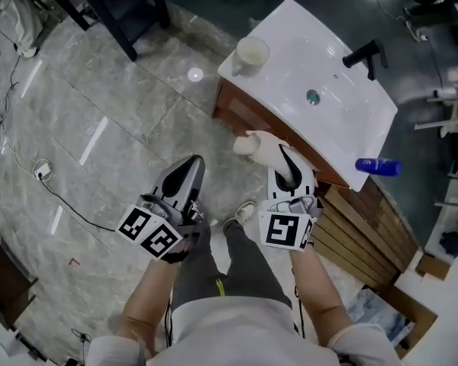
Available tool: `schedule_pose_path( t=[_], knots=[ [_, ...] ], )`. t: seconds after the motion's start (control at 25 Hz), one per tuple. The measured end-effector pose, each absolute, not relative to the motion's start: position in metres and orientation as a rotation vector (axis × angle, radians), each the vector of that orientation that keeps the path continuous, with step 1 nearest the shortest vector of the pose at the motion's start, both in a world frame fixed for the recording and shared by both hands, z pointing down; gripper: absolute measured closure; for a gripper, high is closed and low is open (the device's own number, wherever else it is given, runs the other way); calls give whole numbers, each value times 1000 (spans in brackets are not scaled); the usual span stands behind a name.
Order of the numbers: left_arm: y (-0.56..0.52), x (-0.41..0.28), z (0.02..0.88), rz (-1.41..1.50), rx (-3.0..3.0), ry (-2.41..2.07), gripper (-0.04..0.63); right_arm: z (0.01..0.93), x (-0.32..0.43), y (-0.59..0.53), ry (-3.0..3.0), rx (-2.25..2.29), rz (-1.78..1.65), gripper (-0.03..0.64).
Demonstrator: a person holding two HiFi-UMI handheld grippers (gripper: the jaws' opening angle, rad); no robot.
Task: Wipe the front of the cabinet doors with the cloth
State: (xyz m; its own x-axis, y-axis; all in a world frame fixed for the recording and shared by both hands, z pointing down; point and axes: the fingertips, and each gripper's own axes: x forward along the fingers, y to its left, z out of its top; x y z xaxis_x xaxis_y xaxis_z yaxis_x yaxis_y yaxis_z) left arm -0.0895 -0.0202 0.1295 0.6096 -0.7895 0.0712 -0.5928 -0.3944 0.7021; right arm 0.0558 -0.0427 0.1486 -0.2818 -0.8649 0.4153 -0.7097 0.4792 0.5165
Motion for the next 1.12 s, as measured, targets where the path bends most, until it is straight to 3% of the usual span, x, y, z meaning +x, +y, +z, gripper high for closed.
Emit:
schedule_pose_path(
  t=[1.12],
  knots=[
    [-40,-74,24,-401,2214,-1078,579,44,82,-45,-2084,1404,-315,546]
  ],
)
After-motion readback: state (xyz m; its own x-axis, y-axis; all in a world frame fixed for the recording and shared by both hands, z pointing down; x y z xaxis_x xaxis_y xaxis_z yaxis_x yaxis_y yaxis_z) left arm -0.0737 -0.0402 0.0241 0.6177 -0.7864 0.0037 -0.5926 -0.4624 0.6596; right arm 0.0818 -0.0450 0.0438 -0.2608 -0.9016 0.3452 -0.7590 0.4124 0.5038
